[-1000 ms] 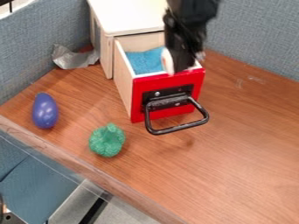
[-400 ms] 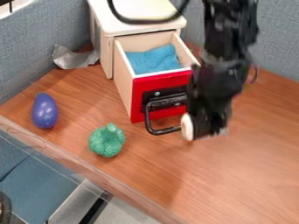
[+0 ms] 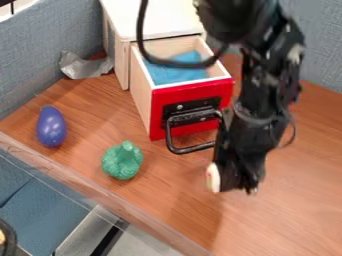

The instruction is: Place the sushi fruit on the table

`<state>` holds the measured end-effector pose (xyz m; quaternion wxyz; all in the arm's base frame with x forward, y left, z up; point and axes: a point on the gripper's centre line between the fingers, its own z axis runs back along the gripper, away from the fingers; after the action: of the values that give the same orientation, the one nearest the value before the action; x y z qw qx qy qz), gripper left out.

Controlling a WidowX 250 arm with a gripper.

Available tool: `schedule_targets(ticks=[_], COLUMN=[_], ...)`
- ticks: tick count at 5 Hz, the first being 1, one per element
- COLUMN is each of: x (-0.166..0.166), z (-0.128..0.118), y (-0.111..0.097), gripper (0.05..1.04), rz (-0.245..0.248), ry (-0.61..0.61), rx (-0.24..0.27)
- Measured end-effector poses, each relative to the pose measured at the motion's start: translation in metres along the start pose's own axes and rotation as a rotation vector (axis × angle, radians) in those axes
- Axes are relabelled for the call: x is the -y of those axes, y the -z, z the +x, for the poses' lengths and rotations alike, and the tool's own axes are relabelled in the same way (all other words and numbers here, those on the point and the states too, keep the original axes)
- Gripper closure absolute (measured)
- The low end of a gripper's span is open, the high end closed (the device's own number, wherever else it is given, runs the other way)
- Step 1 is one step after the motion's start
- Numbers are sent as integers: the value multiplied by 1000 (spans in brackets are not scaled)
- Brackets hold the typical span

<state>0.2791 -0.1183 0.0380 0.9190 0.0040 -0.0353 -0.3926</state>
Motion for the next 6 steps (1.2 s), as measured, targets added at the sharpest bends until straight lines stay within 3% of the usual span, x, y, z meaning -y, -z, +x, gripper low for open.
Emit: schedule_targets(ticks=[1,2,3,4,5,6], x=[1,0,1,0,-15,-24], z=[-2,-3,-4,-5,-12,-18], y=[4,4,4,-11,-41,-60], gripper=[556,242,70,75,81,83], rz=[32,36,36,41,47,34], ry=[21,27,27,11,-73,-149], rx=[-4,-6,-14,9,73,77])
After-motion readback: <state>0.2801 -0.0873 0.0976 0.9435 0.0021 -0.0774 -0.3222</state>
